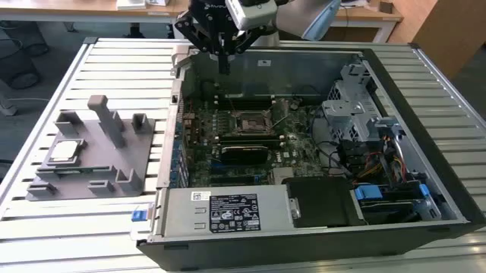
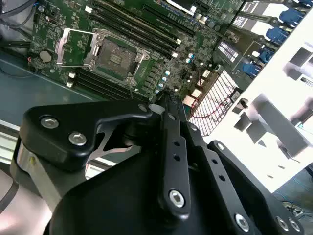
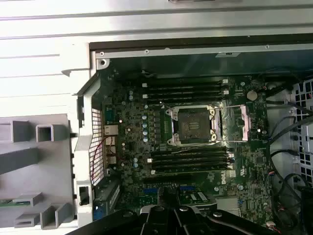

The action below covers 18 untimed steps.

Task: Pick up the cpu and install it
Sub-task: 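Reach for the cpu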

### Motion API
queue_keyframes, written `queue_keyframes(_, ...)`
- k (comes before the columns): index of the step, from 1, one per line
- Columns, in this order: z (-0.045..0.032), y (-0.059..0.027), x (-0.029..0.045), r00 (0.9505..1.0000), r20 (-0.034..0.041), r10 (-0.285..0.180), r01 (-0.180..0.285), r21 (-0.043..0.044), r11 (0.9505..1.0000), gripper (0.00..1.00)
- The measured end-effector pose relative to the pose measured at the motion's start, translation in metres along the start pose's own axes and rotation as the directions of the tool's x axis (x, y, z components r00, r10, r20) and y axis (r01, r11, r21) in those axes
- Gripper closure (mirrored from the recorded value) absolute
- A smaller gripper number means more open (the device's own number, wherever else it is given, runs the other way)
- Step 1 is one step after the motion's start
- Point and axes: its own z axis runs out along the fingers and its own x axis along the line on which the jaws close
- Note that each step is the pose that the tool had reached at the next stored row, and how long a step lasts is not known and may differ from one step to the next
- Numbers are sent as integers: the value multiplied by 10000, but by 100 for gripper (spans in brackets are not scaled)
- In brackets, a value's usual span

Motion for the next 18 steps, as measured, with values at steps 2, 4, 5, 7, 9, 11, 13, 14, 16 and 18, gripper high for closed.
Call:
queue_keyframes(2,0,0,0,10000,0,0,0,0,10000,89)
queue_keyframes(4,0,0,0,10000,0,0,0,0,10000,89)
queue_keyframes(5,0,0,0,10000,0,0,0,0,10000,89)
queue_keyframes(7,-1,0,4,10000,-1,1,-1,1,10000,89)
queue_keyframes(9,-1,-1,12,10000,0,2,-2,1,10000,89)
queue_keyframes(11,-1,-2,26,10000,1,1,-1,-1,10000,89)
queue_keyframes(13,-1,-3,43,10000,0,0,0,0,10000,89)
queue_keyframes(14,-1,-4,50,10000,1,0,0,0,10000,89)
queue_keyframes(16,-2,-5,64,10000,0,0,0,0,10000,89)
queue_keyframes(18,-2,-6,77,10000,0,0,0,0,10000,89)
